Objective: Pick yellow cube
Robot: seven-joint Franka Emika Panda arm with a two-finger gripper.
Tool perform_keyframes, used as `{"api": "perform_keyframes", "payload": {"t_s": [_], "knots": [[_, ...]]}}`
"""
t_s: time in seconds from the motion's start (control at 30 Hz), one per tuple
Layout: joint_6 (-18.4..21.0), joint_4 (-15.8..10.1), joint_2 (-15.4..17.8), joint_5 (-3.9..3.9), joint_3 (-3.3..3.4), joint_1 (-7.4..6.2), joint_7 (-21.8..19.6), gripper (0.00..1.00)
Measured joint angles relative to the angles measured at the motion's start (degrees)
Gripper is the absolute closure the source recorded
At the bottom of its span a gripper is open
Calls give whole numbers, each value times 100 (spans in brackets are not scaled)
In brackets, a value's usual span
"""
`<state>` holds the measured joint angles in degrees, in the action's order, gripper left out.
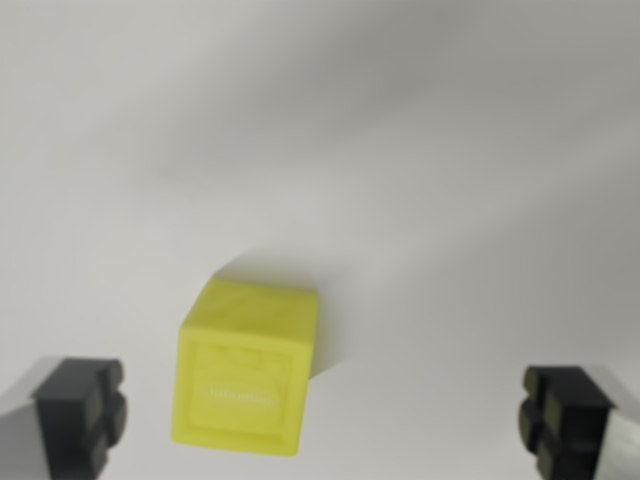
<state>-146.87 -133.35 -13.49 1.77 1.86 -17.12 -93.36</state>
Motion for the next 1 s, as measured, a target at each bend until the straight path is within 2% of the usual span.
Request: {"api": "perform_keyframes", "payload": {"t_s": [1.0], "knots": [[-696, -84, -617, 2, 2, -556, -1192, 0]]}}
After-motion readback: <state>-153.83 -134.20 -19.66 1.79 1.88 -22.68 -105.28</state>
